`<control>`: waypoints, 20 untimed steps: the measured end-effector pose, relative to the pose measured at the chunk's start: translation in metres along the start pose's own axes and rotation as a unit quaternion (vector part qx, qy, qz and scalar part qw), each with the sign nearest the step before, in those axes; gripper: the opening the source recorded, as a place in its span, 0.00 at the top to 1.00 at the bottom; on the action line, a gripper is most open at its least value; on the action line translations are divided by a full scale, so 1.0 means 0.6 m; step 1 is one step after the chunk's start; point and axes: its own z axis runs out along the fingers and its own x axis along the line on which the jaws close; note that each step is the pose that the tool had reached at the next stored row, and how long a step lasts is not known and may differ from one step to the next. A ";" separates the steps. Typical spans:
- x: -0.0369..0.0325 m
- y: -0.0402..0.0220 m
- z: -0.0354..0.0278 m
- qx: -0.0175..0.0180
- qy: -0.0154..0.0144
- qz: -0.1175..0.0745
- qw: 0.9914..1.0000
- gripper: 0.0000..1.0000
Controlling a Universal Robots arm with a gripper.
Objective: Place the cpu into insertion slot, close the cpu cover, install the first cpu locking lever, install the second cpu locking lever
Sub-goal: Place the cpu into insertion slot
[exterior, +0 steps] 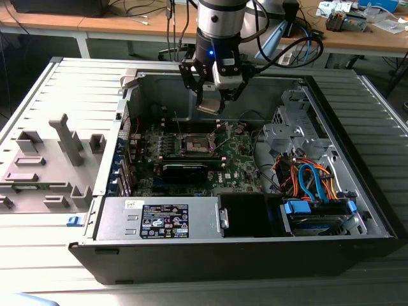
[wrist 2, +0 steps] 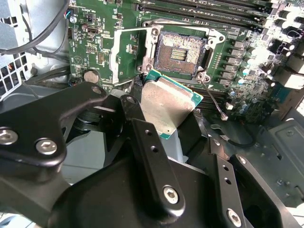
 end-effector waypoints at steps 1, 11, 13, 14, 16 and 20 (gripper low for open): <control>0.000 0.000 0.000 0.000 0.000 0.001 1.000 0.45; 0.000 0.000 0.000 0.001 -0.001 0.007 1.000 0.45; 0.000 0.000 0.000 0.001 -0.001 0.008 1.000 0.45; 0.000 0.000 0.000 0.001 -0.001 0.009 1.000 0.45; 0.000 0.000 0.001 0.001 -0.001 0.010 1.000 0.45; 0.000 0.000 0.001 0.001 -0.001 0.012 1.000 0.45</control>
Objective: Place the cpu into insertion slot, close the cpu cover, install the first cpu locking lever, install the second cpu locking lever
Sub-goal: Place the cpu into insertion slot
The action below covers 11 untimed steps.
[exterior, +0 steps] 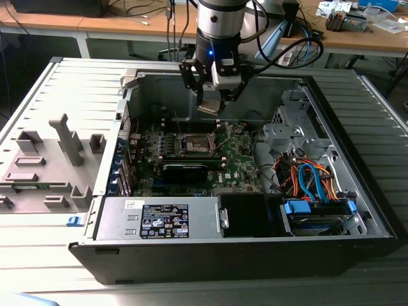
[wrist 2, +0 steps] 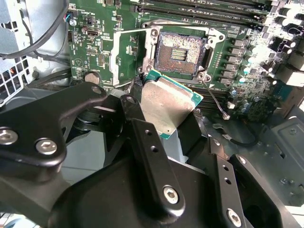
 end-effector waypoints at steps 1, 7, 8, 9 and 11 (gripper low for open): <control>0.000 0.000 0.000 0.000 0.000 0.001 1.000 0.45; 0.000 0.000 0.000 0.000 0.000 0.003 1.000 0.45; 0.000 0.000 0.000 0.000 0.000 0.004 1.000 0.45; 0.000 0.000 0.000 0.000 0.000 0.005 1.000 0.45; 0.000 0.000 0.001 0.000 -0.001 0.006 1.000 0.45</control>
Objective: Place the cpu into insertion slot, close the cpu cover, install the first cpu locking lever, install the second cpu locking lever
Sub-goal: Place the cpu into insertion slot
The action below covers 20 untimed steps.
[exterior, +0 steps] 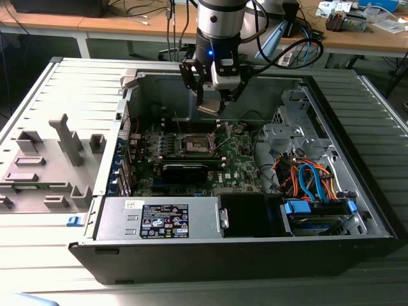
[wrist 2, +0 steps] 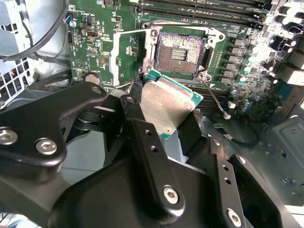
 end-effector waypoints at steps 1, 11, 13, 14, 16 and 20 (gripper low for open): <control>0.000 0.000 0.000 0.000 0.000 0.001 1.000 0.45; 0.000 0.000 0.000 0.001 -0.001 0.009 1.000 0.45; 0.000 0.000 0.001 0.001 -0.001 0.011 1.000 0.45; 0.000 0.000 0.001 0.001 -0.001 0.011 1.000 0.45; 0.000 0.000 0.001 0.001 -0.001 0.013 1.000 0.45; 0.000 0.000 0.001 0.001 -0.002 0.016 1.000 0.45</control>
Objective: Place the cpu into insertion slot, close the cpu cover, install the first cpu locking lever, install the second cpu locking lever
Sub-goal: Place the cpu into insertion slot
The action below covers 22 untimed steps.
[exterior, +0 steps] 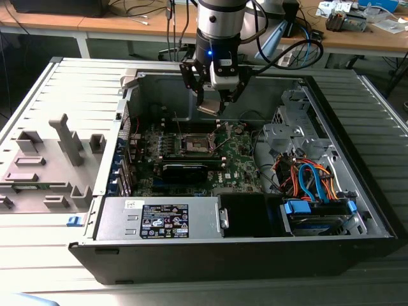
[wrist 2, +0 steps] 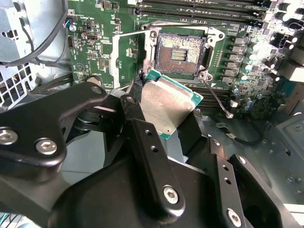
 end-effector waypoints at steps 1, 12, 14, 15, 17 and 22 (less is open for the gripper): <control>0.000 0.000 0.000 0.000 0.000 0.001 1.000 0.45; 0.000 0.000 0.001 0.000 -0.001 0.007 1.000 0.45; 0.000 0.000 0.001 0.000 -0.001 0.009 1.000 0.45; 0.000 0.000 0.001 0.000 -0.001 0.010 1.000 0.45; 0.000 0.000 0.001 0.000 -0.001 0.011 1.000 0.45; 0.000 0.000 0.001 0.001 -0.001 0.014 1.000 0.45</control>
